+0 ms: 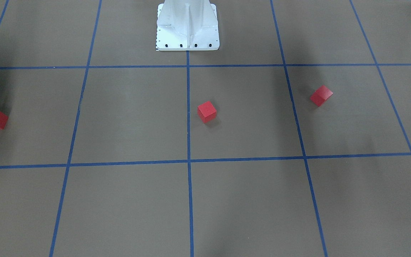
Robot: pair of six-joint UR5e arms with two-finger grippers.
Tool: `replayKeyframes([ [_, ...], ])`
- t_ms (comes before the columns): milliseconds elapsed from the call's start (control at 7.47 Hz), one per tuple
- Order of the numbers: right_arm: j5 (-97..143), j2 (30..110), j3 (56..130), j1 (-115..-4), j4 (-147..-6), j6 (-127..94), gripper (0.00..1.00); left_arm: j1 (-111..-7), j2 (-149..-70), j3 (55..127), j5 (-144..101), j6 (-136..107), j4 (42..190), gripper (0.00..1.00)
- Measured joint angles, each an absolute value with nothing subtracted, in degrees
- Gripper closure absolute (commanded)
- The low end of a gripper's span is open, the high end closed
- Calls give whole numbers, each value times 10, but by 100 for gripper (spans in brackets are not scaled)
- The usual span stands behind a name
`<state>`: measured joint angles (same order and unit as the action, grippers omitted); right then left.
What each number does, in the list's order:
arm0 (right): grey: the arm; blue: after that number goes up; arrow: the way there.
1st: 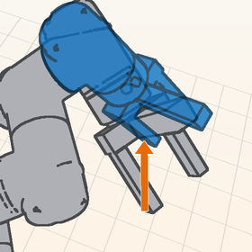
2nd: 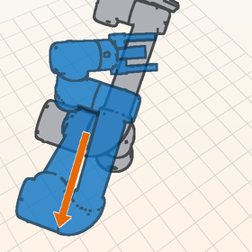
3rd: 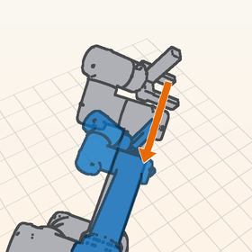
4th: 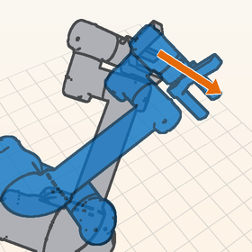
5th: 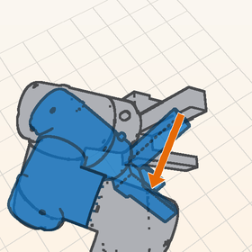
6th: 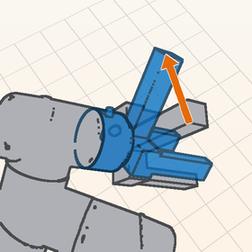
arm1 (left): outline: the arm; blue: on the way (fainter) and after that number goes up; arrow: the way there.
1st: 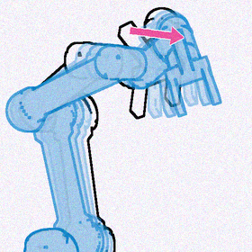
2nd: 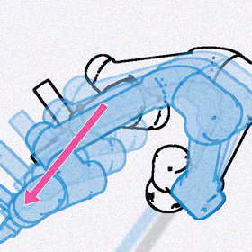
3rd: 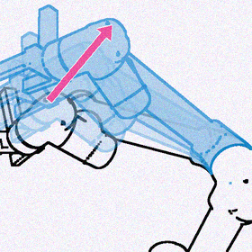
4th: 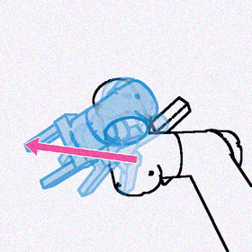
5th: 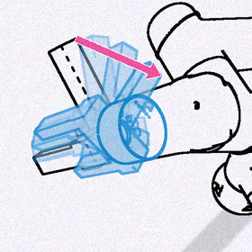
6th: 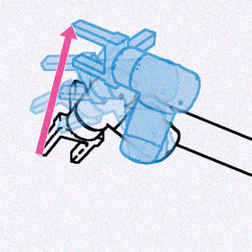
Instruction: Form red blocks into L shape at center
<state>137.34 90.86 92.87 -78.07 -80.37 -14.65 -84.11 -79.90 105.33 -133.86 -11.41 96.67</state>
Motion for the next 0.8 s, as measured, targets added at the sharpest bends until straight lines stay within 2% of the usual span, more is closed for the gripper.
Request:
replayKeyframes([
  [803,1360,920,935,-728,-782,-212,1,-840,-791,1056,-1339,-115,976,0],
])
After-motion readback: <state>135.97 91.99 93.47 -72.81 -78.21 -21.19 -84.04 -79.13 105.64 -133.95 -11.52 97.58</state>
